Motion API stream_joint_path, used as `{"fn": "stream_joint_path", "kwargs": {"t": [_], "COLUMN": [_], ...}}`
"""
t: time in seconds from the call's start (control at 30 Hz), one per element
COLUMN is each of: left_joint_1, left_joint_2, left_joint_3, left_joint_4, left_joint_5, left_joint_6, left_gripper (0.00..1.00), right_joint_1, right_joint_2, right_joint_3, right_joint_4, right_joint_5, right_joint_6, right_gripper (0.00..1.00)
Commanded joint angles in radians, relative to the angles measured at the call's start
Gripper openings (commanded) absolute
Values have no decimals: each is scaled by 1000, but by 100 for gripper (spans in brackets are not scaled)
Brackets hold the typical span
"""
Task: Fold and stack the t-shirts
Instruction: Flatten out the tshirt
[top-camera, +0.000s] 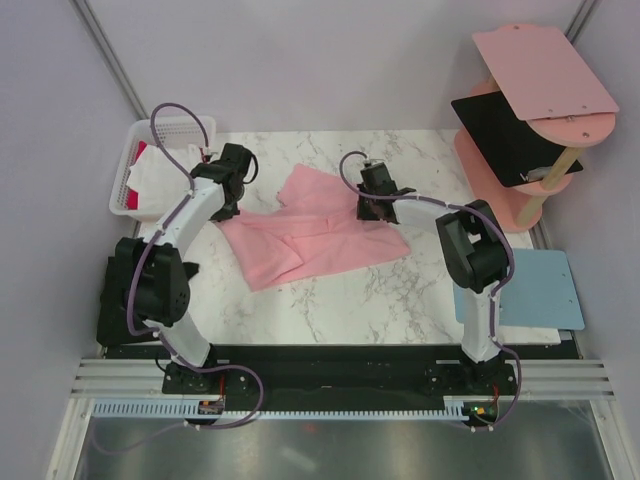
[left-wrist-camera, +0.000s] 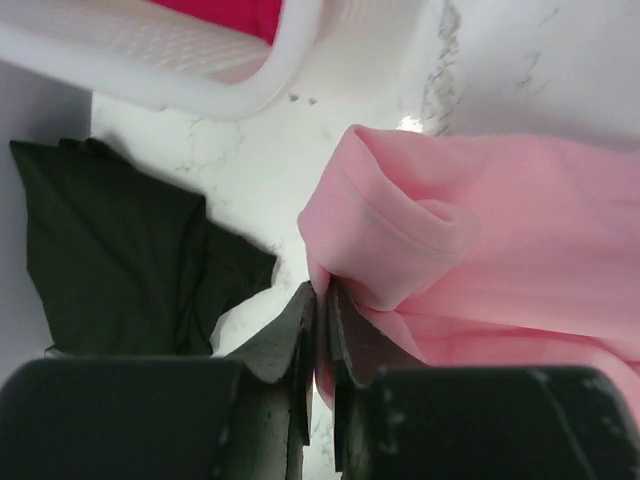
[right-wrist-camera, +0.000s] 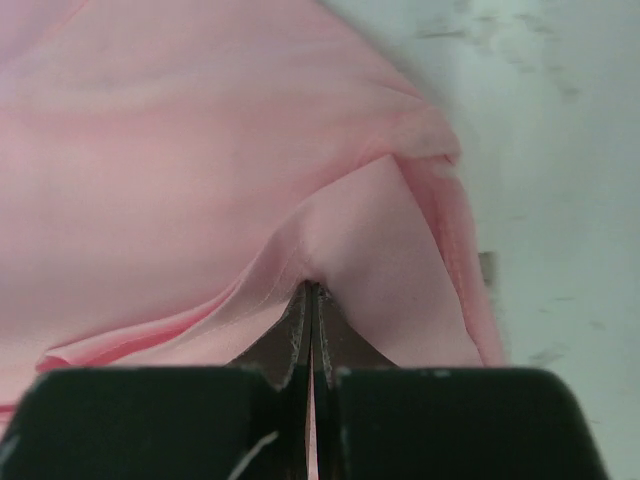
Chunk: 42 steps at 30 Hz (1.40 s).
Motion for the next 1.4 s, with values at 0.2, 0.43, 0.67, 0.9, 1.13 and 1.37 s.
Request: {"fn": "stream_joint_path", "kwargs": {"t": [0.2,0.43,0.67,0.9,1.13,1.37], "left_joint_1": [3,-81,-336,-526,-556,-556], "left_joint_2": [156,50,56,162,278,309], "left_joint_3": [211,134,57,46,65,63], "left_joint_4": [1,73,140,139,145,143], "left_joint_5": [67,154,248,243,211,167], "left_joint_6": [36,106,100,19,-28,-39], "left_gripper": [100,100,98,96,93,38], "right_joint_1": [-105,-100,-99,-99,-99,-99], "right_joint_2": [-44,-131,-156,-140,-154,-162], "right_joint_3": [-108,-146,-154,-166,-175,-192], "right_joint_4": [-205,-145,-114,-113,-114,-114], "right_joint_5": [139,-5,-43,-57,-63,-54], "right_joint_6": [-21,-52,-42,-39,-45,-49], "right_gripper": [0,0,0,0,0,0]}}
